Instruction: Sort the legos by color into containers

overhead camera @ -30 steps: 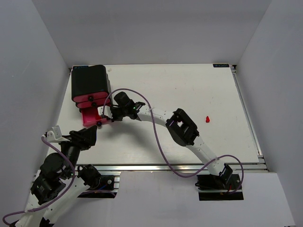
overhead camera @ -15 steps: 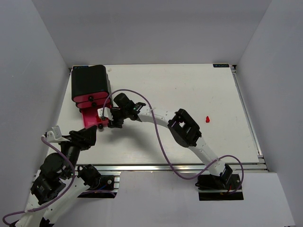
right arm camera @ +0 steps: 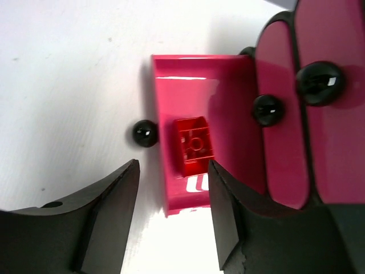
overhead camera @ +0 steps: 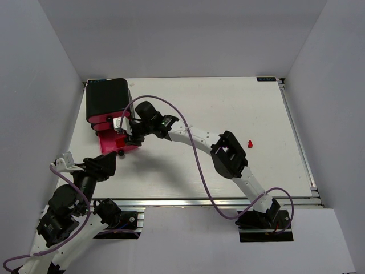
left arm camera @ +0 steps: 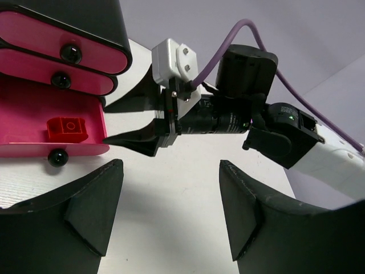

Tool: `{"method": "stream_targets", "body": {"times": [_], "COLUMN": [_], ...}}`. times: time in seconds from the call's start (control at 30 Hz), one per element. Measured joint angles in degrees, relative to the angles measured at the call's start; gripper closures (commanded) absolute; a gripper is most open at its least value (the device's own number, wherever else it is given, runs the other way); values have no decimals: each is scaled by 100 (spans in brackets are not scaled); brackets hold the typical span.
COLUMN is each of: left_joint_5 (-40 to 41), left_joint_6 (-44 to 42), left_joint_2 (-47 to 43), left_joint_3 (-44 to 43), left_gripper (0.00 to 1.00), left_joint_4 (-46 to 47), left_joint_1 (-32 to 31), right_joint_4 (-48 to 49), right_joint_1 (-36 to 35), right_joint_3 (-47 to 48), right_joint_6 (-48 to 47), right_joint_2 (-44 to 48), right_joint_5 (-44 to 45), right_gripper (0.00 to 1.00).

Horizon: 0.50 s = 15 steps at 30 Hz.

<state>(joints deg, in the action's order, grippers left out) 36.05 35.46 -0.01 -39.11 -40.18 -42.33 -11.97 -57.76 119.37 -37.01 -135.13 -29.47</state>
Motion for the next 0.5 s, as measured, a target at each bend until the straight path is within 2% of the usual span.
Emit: {"method": "stream_targets", "body": {"times": [0.5], "left_joint_5": [22], "left_joint_6": [13], "left_joint_2": [0], "left_joint_3": [0], "left_gripper": [22], "left_joint_4": [-2], "left_joint_1": [0], "right_joint_4": [789], "right_joint_1": [4], "right_joint_3": [236], "right_joint_6": [15], "right_joint_2": [-588], "right_joint_5": [367], "right_gripper": [38]}}
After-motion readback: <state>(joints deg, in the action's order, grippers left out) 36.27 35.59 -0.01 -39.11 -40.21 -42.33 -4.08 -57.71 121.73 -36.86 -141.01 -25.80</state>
